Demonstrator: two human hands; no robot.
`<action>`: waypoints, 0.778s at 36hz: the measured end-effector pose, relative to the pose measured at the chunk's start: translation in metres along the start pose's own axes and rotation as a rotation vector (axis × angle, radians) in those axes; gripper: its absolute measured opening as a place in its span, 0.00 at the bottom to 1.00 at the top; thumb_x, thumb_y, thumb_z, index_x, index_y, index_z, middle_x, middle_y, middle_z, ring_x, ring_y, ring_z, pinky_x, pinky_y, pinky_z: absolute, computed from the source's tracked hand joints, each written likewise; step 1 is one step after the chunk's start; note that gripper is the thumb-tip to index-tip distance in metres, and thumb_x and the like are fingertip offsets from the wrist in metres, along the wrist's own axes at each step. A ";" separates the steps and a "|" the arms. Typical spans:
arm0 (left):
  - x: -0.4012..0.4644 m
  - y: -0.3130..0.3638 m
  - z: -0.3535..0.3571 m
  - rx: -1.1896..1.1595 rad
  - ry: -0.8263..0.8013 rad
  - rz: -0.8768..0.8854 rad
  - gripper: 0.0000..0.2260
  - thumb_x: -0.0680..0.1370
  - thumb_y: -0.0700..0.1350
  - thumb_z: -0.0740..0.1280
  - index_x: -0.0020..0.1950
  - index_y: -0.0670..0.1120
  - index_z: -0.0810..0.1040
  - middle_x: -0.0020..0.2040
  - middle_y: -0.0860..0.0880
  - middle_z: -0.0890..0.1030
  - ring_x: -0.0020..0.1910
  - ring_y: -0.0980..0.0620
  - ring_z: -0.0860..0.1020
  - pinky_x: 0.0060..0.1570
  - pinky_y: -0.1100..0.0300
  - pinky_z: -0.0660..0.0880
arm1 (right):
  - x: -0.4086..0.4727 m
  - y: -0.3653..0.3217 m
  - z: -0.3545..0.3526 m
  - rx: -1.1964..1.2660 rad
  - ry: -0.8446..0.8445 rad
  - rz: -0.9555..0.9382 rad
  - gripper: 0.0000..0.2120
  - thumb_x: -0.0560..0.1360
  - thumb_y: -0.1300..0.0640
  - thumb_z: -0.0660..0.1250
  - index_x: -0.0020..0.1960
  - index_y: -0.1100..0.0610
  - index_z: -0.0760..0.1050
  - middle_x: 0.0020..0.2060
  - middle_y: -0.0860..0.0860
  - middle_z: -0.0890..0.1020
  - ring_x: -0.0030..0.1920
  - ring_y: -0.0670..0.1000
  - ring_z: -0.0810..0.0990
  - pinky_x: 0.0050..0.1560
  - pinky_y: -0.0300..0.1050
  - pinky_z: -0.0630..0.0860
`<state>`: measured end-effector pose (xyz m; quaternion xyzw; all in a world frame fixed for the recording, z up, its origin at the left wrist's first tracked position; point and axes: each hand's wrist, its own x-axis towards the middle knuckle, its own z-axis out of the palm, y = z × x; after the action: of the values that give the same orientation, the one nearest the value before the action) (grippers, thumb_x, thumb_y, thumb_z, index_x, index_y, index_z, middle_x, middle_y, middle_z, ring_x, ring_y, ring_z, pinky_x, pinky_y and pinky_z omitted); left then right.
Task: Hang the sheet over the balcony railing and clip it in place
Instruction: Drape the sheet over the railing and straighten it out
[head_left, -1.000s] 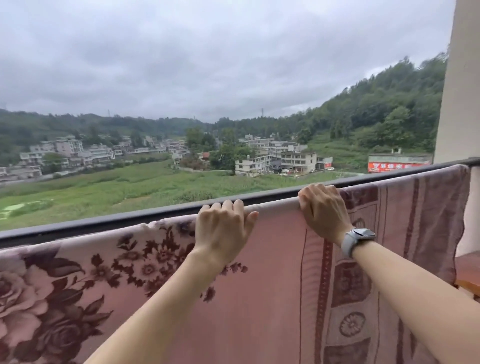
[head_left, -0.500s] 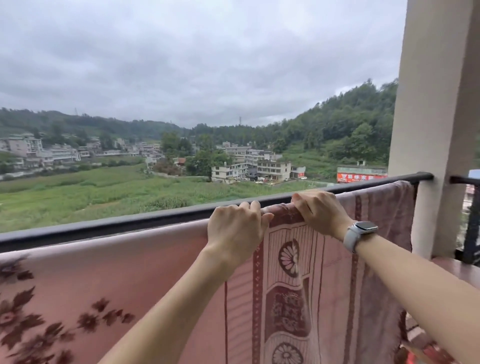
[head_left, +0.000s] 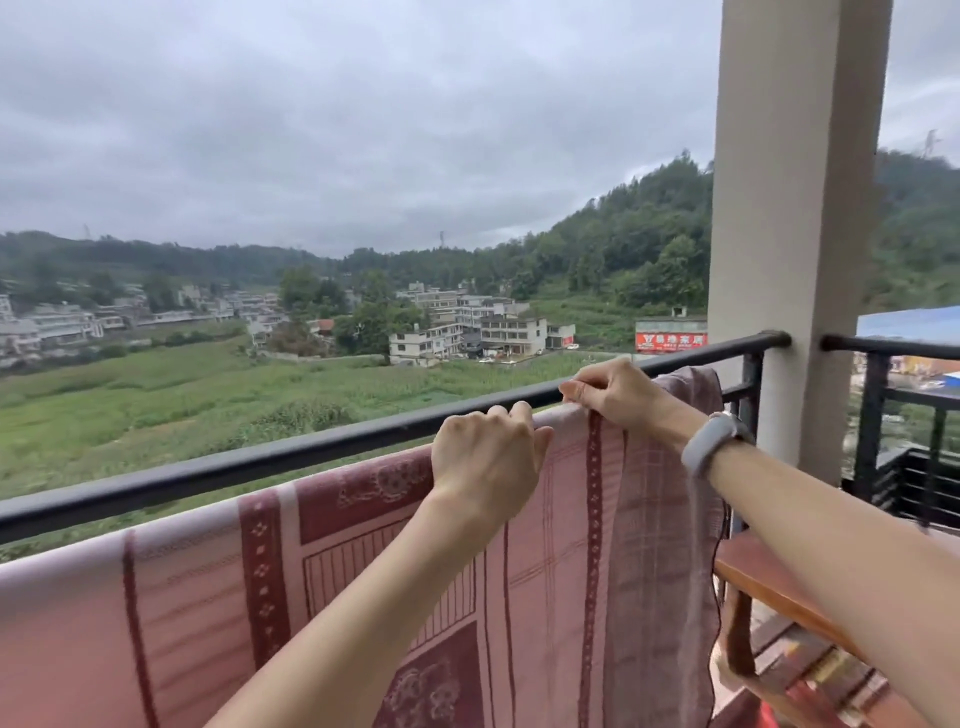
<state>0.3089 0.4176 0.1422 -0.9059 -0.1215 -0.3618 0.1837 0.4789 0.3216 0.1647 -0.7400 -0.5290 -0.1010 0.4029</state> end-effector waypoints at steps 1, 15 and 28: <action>0.006 0.005 0.003 0.001 -0.003 -0.002 0.18 0.81 0.57 0.49 0.52 0.46 0.70 0.46 0.47 0.80 0.43 0.45 0.79 0.34 0.56 0.64 | 0.001 0.009 -0.004 -0.037 0.015 -0.010 0.16 0.76 0.54 0.63 0.32 0.60 0.77 0.27 0.56 0.76 0.31 0.49 0.71 0.34 0.41 0.67; 0.084 0.091 0.052 0.054 -0.009 -0.082 0.19 0.80 0.59 0.48 0.49 0.47 0.71 0.45 0.48 0.81 0.42 0.47 0.79 0.34 0.57 0.66 | 0.006 0.148 -0.080 -0.045 -0.040 -0.040 0.14 0.80 0.51 0.54 0.52 0.57 0.76 0.50 0.51 0.80 0.52 0.49 0.76 0.54 0.46 0.70; 0.117 0.136 0.073 0.092 0.040 -0.168 0.17 0.80 0.57 0.50 0.52 0.49 0.75 0.46 0.52 0.81 0.42 0.50 0.79 0.32 0.59 0.63 | 0.001 0.193 -0.097 0.594 -0.003 0.059 0.04 0.72 0.61 0.68 0.39 0.56 0.75 0.36 0.54 0.81 0.39 0.50 0.79 0.44 0.44 0.79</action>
<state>0.4846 0.3356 0.1414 -0.8757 -0.2095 -0.3880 0.1964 0.6731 0.2317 0.1350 -0.6049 -0.5145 0.0710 0.6035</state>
